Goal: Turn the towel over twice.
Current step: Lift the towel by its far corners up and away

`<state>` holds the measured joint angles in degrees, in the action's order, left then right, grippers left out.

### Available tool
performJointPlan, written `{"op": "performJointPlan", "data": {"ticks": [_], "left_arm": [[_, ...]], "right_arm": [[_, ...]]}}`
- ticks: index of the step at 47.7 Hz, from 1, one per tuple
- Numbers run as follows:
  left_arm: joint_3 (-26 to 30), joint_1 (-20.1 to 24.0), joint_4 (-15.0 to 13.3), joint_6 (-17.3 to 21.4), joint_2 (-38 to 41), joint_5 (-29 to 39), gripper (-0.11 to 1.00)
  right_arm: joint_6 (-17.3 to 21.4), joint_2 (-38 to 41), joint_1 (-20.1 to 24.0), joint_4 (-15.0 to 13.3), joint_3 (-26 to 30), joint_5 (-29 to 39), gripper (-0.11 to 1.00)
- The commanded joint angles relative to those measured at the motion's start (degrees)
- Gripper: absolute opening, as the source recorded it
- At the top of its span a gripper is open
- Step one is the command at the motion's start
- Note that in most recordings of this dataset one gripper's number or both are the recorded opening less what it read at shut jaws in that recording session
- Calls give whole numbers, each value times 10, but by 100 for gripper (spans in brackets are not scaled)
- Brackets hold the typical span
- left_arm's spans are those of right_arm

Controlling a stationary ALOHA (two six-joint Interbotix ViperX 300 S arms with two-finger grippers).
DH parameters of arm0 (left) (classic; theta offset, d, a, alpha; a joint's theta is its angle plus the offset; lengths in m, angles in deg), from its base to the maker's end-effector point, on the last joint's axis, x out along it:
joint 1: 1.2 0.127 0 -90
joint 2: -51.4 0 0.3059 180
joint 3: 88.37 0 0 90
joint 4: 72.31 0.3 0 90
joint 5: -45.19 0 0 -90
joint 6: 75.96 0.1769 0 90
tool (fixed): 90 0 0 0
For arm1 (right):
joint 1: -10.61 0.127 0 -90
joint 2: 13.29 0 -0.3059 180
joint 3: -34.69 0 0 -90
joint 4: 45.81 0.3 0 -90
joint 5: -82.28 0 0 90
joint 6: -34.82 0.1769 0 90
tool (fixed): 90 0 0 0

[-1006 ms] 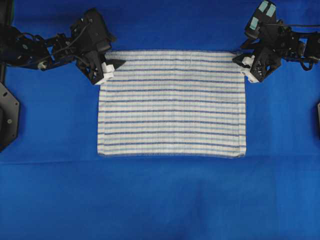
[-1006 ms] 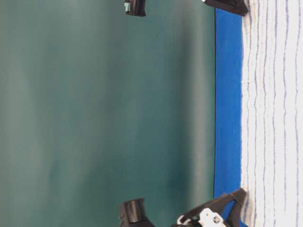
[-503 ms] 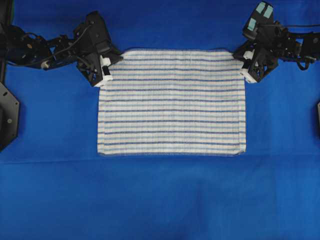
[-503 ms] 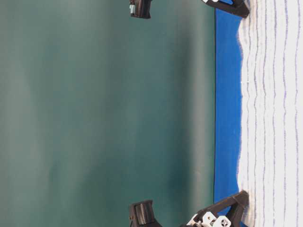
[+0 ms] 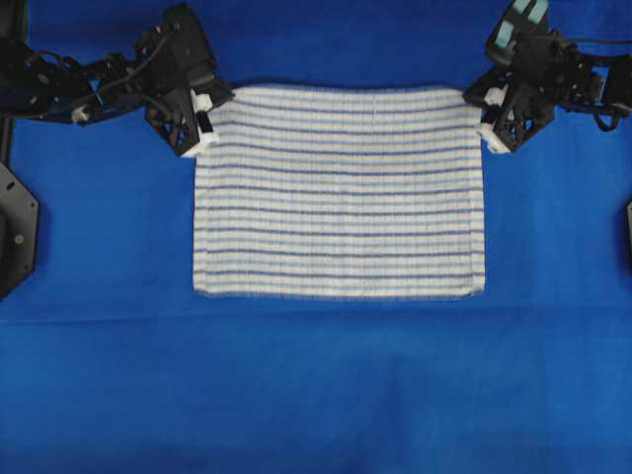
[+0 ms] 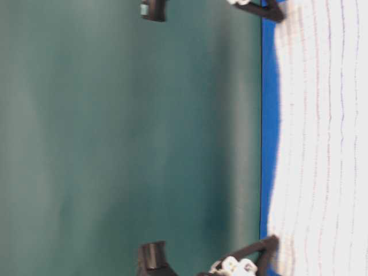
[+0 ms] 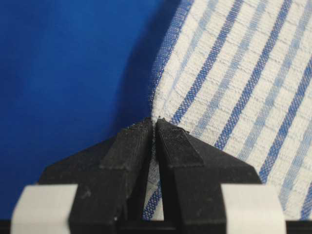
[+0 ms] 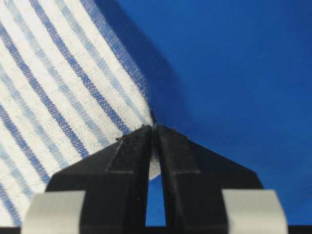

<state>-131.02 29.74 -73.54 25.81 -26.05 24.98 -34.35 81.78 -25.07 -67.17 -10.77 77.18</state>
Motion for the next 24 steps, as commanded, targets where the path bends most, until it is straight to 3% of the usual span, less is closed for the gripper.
{"op": "performJointPlan", "data": {"ticks": [1,17,24], "left_arm": [[21,13,0,11,-28,8,3],[89,55,0,15,-70,47,3],[113,66,0,48,-98,65,3]], "right_arm": [[-3,-34,-18,-2,18,12,8],[-8,-89,-78,-27,58,24,8],[-8,-105,-92,-38,78,35,8]]}}
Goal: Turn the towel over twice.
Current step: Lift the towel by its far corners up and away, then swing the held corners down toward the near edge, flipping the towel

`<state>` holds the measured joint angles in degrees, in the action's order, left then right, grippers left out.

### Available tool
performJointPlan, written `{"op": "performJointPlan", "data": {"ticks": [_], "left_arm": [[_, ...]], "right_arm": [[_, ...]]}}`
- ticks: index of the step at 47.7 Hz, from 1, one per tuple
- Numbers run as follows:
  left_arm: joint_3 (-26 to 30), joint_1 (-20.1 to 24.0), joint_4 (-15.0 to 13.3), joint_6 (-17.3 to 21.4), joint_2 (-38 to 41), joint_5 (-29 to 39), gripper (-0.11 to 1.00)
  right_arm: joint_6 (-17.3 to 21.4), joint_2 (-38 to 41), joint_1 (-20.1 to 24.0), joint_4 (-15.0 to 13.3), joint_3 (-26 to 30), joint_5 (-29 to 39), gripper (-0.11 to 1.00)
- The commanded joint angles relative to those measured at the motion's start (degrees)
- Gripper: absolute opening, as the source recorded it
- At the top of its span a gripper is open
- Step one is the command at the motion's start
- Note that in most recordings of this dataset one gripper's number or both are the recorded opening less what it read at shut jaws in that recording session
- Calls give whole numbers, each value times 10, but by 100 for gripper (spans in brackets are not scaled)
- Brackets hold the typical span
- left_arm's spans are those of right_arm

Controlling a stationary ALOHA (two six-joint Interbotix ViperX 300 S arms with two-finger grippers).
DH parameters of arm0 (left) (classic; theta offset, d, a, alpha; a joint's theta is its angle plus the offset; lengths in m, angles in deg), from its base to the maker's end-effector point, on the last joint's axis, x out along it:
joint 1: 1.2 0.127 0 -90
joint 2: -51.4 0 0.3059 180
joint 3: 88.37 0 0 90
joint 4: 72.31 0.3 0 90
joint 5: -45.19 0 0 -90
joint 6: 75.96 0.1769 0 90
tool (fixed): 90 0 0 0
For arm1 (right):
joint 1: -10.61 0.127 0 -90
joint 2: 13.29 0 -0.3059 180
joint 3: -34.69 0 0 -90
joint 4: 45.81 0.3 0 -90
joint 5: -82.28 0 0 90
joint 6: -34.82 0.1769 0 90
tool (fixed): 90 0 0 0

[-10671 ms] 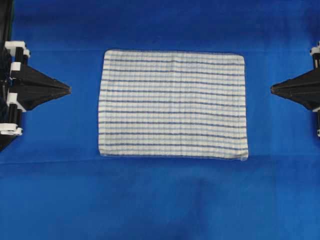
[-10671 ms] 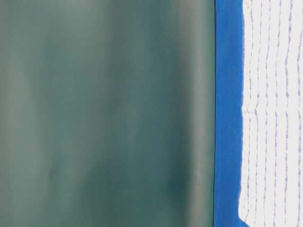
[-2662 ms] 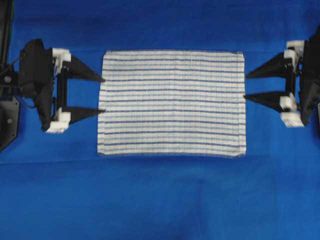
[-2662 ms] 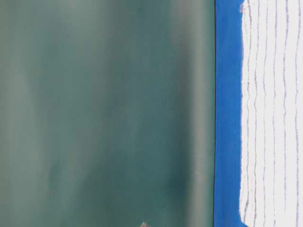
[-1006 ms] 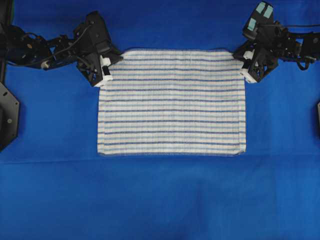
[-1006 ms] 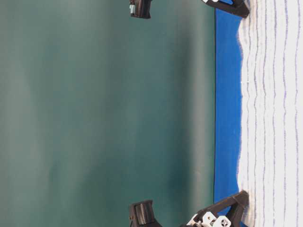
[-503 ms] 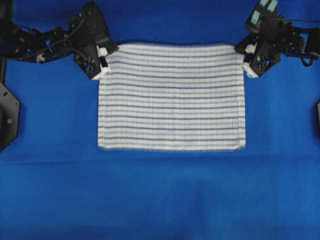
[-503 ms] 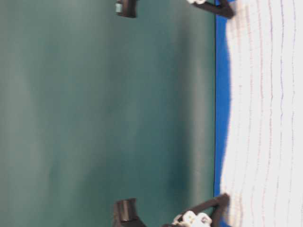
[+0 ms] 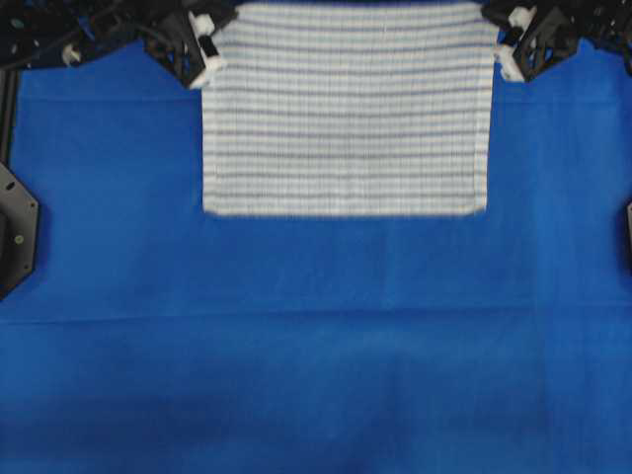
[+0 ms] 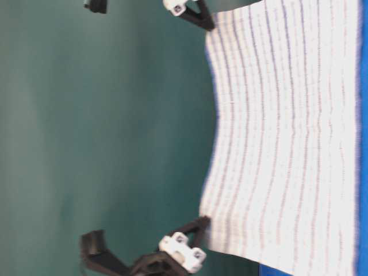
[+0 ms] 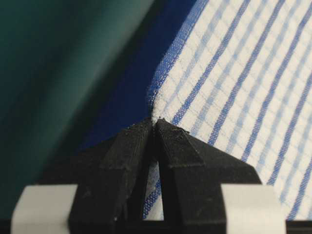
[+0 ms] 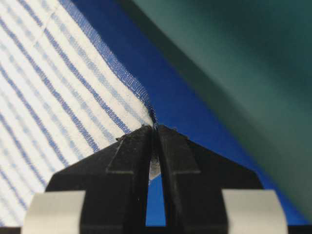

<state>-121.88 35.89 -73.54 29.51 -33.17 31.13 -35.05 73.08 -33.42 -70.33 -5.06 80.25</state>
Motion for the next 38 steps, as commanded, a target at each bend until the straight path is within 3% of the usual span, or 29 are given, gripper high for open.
{"op": "performJointPlan", "data": {"ticks": [1,22,38], "left_arm": [[25,5,0,15,-30,4,3],[62,6,0,68,-81,7,3],[74,1,0,70,-135,45,3]], "right_arm": [[-1,-21,-11,-10,26,8,8],[-1,-92,-14,-51,108,84,8],[4,-145,13,-51,104,95,8]]}}
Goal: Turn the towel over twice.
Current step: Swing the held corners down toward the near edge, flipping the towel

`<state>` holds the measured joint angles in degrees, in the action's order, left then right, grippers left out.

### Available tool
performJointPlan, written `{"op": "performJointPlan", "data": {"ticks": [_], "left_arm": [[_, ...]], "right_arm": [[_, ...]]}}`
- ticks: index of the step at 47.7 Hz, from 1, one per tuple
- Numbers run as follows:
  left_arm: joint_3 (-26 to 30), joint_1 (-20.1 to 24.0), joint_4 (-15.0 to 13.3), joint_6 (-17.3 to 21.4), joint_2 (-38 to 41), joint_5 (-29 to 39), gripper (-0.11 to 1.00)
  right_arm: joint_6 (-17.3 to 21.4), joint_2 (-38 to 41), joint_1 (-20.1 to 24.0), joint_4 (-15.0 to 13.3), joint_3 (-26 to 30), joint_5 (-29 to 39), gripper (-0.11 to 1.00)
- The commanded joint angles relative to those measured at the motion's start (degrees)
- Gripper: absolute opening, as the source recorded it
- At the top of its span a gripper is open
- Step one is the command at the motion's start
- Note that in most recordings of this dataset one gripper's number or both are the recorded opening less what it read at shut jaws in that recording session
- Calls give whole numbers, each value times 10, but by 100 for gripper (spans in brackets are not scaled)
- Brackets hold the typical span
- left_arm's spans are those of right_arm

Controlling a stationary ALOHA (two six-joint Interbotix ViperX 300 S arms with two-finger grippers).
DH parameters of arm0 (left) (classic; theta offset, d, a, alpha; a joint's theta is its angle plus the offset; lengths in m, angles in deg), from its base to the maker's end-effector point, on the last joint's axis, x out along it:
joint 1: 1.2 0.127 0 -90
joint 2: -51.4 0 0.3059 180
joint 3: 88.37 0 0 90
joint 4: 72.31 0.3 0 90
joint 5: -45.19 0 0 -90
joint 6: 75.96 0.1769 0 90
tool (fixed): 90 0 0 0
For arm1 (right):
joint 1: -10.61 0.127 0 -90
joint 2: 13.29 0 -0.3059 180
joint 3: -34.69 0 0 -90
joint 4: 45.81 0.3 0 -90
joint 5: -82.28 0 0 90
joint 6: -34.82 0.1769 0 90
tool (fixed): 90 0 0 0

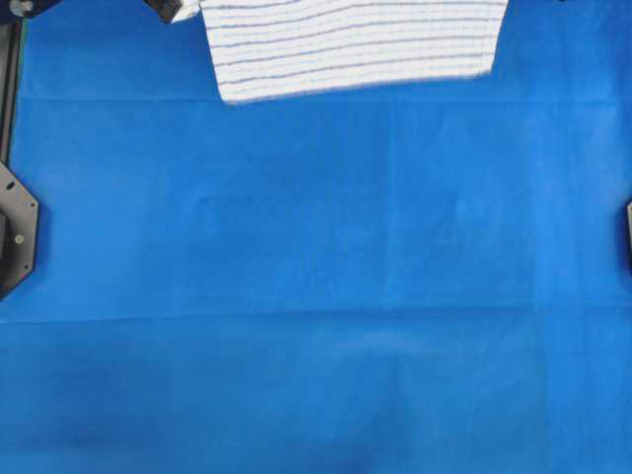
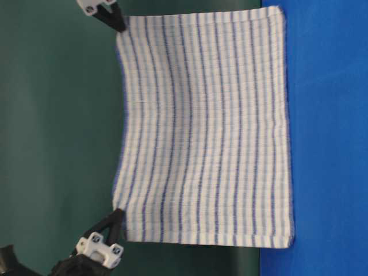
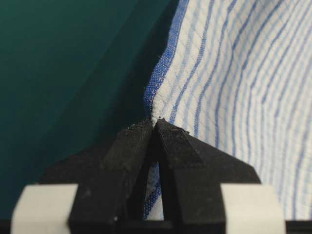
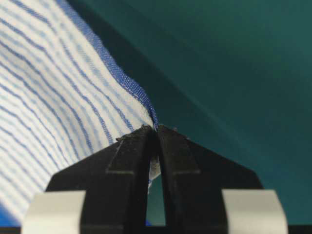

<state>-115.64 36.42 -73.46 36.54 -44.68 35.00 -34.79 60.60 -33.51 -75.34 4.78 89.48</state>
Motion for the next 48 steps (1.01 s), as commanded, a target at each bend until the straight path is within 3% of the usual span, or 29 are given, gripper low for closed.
{"op": "performJointPlan", "data": {"ticks": [1,9,23,38,48], "left_arm": [[10,-6,-1,0,-22,7,3],[-9,-35,-1,1,-38,14,3],[-46,-126,-1,1,-73,80,3],[-77,-248,-1,-33,-91,164,3],[-118,-316,-2,-45,-74,169,3]], "right_arm": [[2,-25,18,-1,4,5,8],[9,-63,69,4,-14,34,8],[43,-125,217,13,-55,115,8],[115,-120,339,14,-116,129,8],[158,-91,410,18,-145,120,8]]}}
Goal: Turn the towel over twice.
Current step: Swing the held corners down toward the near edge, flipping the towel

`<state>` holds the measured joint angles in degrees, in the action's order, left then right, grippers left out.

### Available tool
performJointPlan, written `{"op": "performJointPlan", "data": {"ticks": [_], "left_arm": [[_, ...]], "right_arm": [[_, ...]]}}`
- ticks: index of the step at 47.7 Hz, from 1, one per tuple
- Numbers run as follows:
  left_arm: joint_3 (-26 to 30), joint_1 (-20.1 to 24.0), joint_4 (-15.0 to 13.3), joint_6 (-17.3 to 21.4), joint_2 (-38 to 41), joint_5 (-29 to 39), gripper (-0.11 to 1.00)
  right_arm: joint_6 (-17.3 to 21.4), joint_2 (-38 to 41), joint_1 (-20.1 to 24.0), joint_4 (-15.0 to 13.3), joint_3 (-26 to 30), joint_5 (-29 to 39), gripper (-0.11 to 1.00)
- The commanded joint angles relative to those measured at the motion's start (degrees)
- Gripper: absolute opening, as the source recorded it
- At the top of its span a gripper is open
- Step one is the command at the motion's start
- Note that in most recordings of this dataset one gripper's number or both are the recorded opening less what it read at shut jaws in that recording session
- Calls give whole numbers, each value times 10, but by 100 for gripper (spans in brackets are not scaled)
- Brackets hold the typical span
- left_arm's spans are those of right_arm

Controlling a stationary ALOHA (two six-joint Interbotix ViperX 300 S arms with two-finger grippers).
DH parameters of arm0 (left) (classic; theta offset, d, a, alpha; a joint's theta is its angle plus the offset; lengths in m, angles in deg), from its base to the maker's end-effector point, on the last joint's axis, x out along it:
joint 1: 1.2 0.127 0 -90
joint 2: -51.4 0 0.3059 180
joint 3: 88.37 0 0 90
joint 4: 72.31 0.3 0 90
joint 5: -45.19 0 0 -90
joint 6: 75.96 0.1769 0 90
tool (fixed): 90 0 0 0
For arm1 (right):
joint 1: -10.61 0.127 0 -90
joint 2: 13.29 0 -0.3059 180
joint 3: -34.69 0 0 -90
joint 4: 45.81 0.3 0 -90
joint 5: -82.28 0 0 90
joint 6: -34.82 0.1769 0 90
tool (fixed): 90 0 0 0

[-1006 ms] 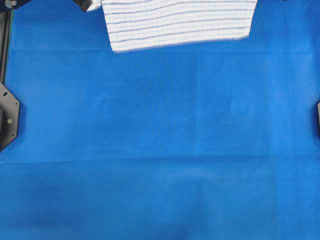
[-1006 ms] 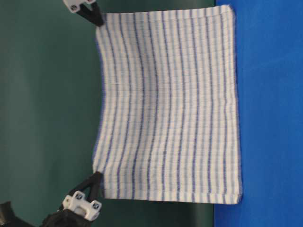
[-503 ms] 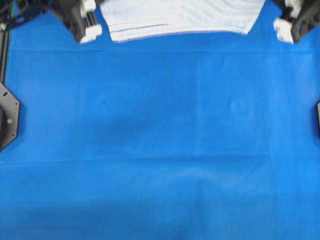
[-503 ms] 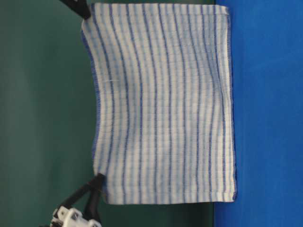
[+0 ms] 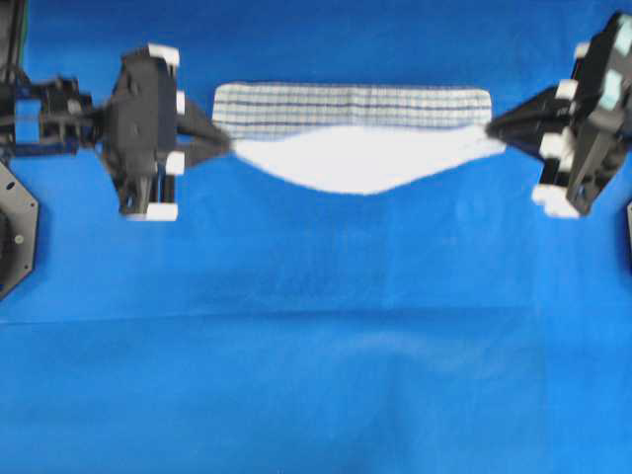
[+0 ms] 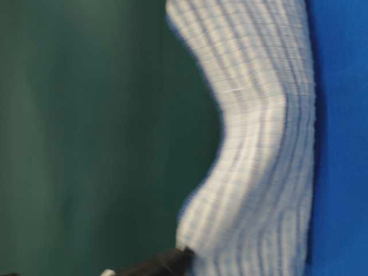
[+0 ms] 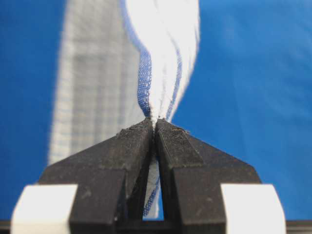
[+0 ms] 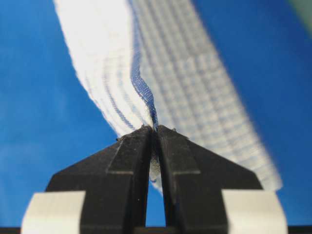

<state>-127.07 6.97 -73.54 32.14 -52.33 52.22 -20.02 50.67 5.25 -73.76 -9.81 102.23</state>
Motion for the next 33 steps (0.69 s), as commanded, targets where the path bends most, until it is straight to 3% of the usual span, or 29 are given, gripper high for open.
{"op": "performJointPlan", "data": {"ticks": [1,5,12,22,33], "left_arm": [[-8,-29,-2,-2,4,-5,3],[-25,-59,-2,-17,19,-20,3],[-48,-90,-1,-89,51,-70,3],[-52,-147,-2,-97,115,-132,3],[-46,-175,-2,-133,154,-135,3]], "right_arm": [[16,13,30,3,-1,-9,8],[33,30,59,5,-8,-18,8],[63,67,107,7,-15,-44,8],[91,126,151,6,-18,-75,8],[118,179,177,8,-20,-104,8]]}}
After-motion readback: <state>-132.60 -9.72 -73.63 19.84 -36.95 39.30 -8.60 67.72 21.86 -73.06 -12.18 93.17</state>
